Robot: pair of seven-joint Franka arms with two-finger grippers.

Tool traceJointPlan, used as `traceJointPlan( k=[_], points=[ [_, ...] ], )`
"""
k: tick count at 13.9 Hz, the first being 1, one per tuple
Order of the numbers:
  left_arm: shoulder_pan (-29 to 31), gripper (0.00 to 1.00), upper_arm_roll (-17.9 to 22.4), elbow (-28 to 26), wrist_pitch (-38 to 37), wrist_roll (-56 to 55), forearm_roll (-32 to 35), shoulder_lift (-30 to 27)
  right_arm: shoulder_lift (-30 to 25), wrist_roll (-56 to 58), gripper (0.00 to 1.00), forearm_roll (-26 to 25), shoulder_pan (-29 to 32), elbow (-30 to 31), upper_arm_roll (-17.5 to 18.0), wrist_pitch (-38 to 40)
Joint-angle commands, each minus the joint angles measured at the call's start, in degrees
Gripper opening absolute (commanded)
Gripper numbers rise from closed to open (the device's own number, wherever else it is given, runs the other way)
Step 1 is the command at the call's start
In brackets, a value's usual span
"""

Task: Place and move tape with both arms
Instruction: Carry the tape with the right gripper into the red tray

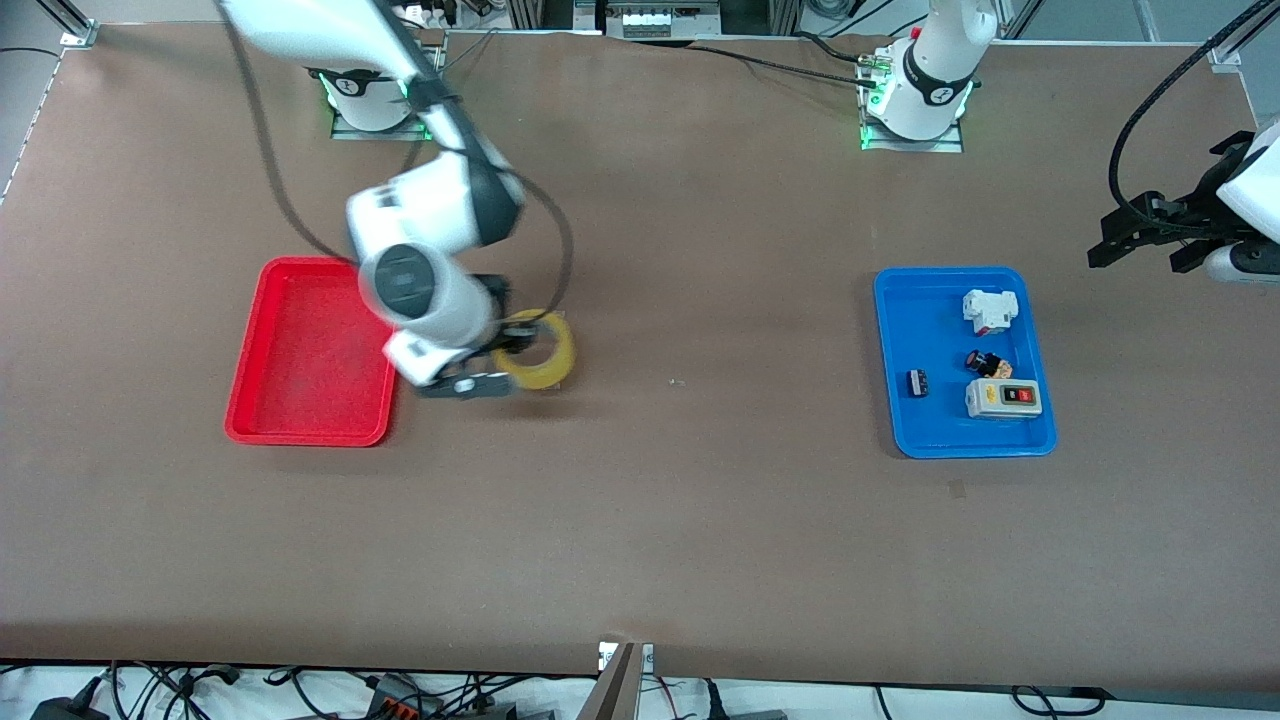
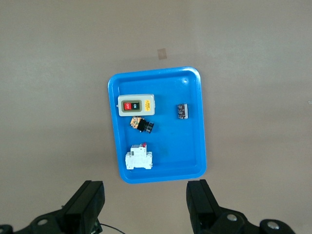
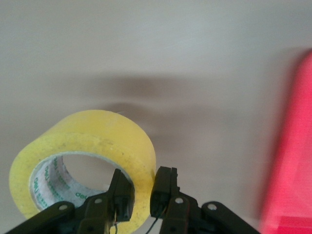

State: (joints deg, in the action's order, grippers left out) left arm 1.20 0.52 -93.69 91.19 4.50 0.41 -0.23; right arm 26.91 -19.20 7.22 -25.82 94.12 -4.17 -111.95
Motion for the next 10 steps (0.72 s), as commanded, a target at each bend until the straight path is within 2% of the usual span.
traceJointPlan(
  k=[1, 4, 8, 10],
  points=[
    [0.0, 1.0, -0.1, 1.2, -1.2, -0.9, 1.4, -0.2, -2.5, 4.0, 0.0, -0.1, 9.3, 4.6, 0.7, 2.3],
    [0.1, 1.0, 0.0, 1.2, -0.8, -0.9, 1.3, 0.0, -4.5, 14.3, 0.0, -4.4, 17.5, 10.4, 0.7, -0.2],
    [0.1, 1.0, 0.0, 1.7, -0.9, -0.9, 1.3, -0.2, -7.4, 15.7, 0.0, -10.5, 22.2, 20.6, 0.4, -9.2],
    [0.2, 1.0, 0.1, 2.3, -0.9, -0.8, 1.3, -0.2, -7.4, 15.7, 0.0, -11.9, 23.3, 21.8, 0.3, -10.5]
  ],
)
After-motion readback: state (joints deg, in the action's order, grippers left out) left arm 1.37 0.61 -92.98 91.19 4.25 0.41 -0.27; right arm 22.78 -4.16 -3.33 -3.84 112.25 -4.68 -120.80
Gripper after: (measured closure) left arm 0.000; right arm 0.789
